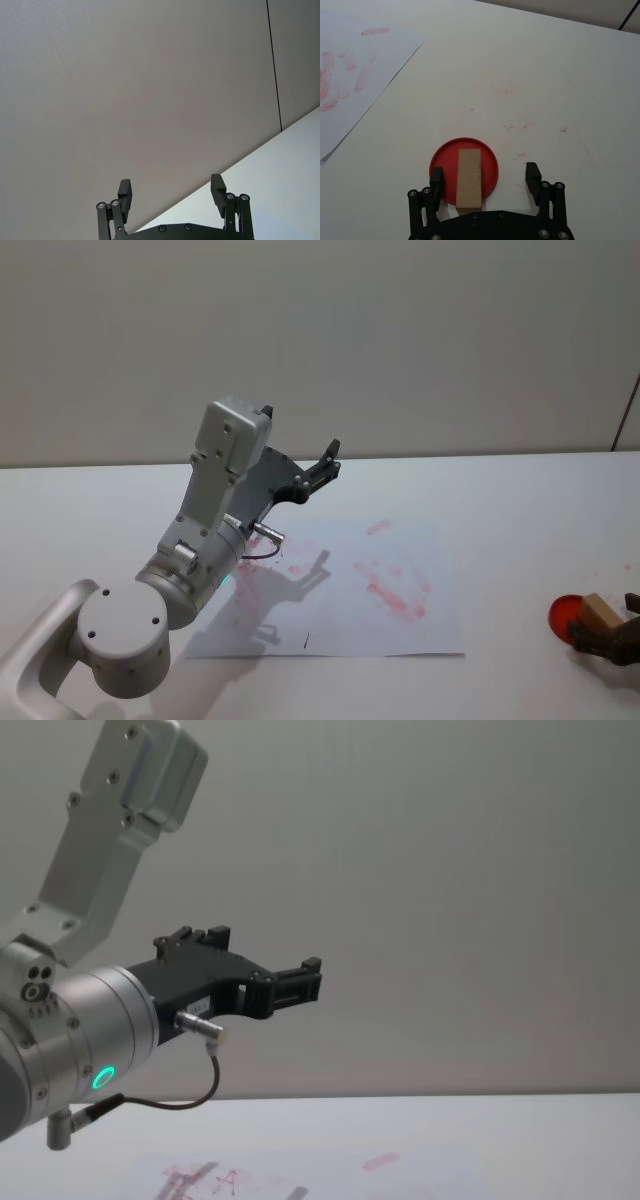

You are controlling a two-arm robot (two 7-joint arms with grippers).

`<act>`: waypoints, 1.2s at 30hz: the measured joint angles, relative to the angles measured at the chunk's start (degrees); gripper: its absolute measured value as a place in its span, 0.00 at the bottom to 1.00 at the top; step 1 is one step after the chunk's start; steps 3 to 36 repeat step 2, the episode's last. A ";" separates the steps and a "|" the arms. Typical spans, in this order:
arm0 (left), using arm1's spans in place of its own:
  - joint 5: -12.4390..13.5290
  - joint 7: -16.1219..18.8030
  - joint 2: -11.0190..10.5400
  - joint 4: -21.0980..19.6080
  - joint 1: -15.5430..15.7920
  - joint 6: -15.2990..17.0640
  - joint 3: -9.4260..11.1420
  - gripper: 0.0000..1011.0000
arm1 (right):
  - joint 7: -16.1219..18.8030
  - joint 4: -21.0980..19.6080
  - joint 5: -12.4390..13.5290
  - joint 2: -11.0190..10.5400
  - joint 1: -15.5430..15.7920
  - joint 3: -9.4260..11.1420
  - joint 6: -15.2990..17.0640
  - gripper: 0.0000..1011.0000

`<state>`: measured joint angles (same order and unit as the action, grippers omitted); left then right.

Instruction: Use the one hand to pick up the stamp and affix it onto the A4 paper.

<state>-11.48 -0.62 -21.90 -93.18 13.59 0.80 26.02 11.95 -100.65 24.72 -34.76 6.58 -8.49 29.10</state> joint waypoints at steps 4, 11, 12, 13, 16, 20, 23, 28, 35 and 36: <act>0.00 0.00 0.00 0.00 0.00 0.00 0.00 0.99 | 0.00 0.00 -0.01 -0.01 0.01 0.00 0.01 0.99; 0.00 0.00 0.00 0.00 0.00 0.00 0.00 0.99 | 0.00 0.00 -0.01 -0.01 0.01 0.00 0.01 0.99; 0.00 0.00 0.00 0.00 0.00 0.00 0.00 0.99 | 0.00 0.00 -0.01 -0.01 0.01 0.00 0.01 0.99; 0.00 0.00 0.00 0.00 0.00 0.00 0.00 0.99 | 0.00 0.00 -0.01 -0.01 0.01 0.00 0.01 0.99; 0.00 0.00 0.00 0.00 0.00 0.00 0.00 0.99 | 0.00 0.00 -0.01 -0.01 0.01 0.00 0.01 0.99; 0.00 0.00 0.00 0.00 0.00 0.00 0.00 0.99 | 0.00 0.00 -0.01 -0.01 0.01 0.00 0.01 0.99; 0.00 0.00 0.00 0.00 0.00 0.00 0.00 0.99 | 0.00 0.00 -0.01 -0.01 0.01 0.00 0.01 0.99; 0.00 0.00 0.00 0.00 0.00 0.00 0.00 0.99 | 0.00 0.00 -0.01 -0.01 0.01 0.00 0.01 0.99; 0.00 0.00 0.00 0.00 0.00 0.00 0.00 0.99 | 0.00 0.00 -0.01 -0.01 0.01 0.00 0.01 0.99; 0.00 0.00 0.00 0.00 0.00 0.00 0.00 0.99 | 0.00 0.00 -0.01 -0.01 0.01 0.00 0.01 0.99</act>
